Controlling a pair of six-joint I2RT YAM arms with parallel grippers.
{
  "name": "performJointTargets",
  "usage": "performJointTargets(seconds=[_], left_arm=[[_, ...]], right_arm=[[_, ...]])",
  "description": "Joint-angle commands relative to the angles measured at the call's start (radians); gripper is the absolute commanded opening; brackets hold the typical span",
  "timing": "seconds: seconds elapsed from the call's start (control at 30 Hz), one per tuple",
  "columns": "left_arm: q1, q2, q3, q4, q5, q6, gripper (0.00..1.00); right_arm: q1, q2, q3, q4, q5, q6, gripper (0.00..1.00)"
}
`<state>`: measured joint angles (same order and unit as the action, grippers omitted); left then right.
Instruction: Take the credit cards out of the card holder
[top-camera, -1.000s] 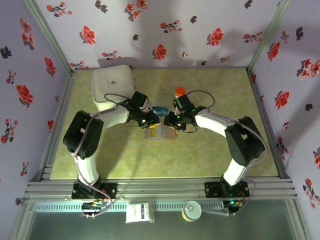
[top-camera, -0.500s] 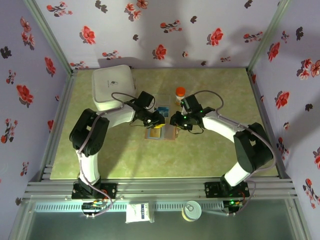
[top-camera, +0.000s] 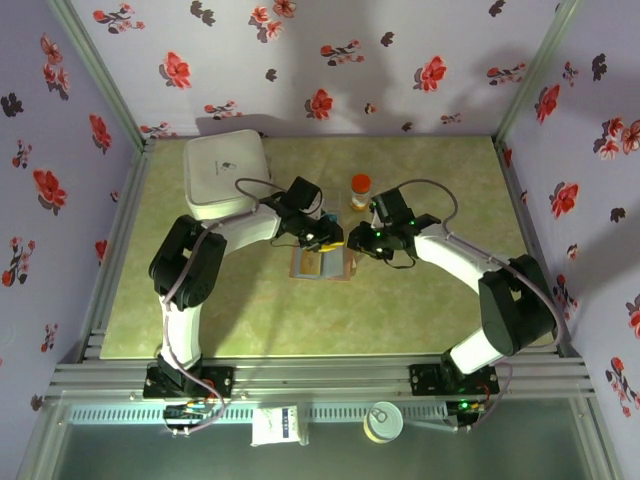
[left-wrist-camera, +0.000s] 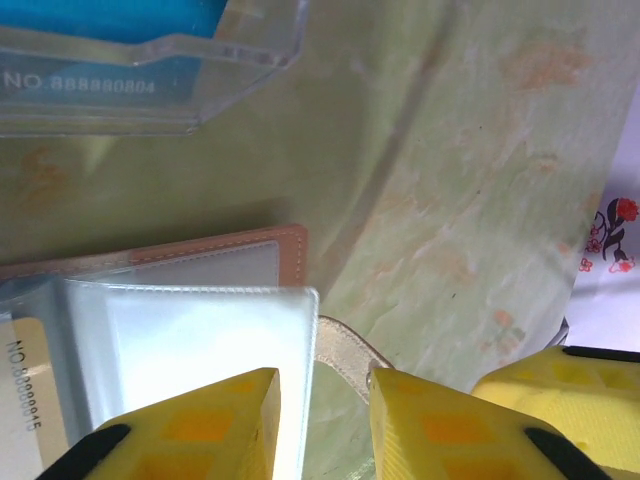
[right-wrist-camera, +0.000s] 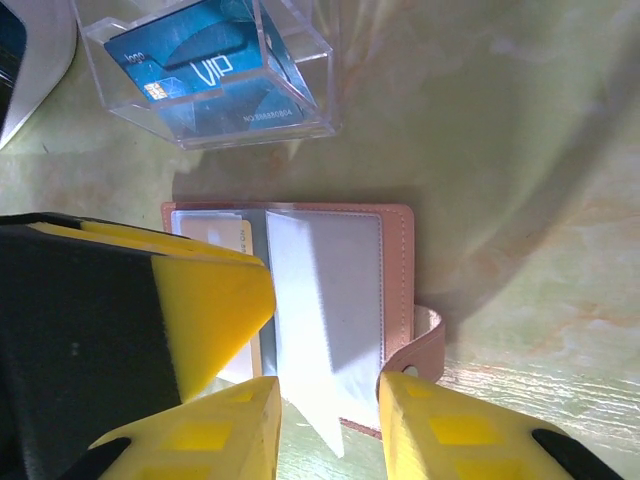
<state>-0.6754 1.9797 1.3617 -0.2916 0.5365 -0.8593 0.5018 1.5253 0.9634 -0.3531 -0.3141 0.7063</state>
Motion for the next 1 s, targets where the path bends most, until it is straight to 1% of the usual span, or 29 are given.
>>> performJointTargets(seconds=[0.0, 0.27, 0.43, 0.6, 0.97], left_arm=[[-0.006, 0.023, 0.022, -0.021, 0.020, -0.008, 0.29], [0.001, 0.015, 0.007, -0.024, 0.018, 0.006, 0.29], [0.023, -0.017, -0.028, -0.015, 0.016, 0.013, 0.29], [0.061, -0.053, -0.082, -0.003, 0.017, 0.019, 0.28], [0.156, -0.145, -0.229, 0.031, 0.016, 0.039, 0.28]], right_arm=[[-0.009, -0.033, -0.009, -0.031, 0.018, -0.020, 0.32], [-0.008, -0.007, -0.009, 0.011, -0.015, 0.013, 0.32], [-0.003, 0.023, 0.004, 0.043, -0.032, 0.036, 0.32], [0.021, 0.076, 0.058, 0.041, -0.038, 0.044, 0.32], [0.106, 0.257, 0.224, 0.019, -0.050, 0.047, 0.32]])
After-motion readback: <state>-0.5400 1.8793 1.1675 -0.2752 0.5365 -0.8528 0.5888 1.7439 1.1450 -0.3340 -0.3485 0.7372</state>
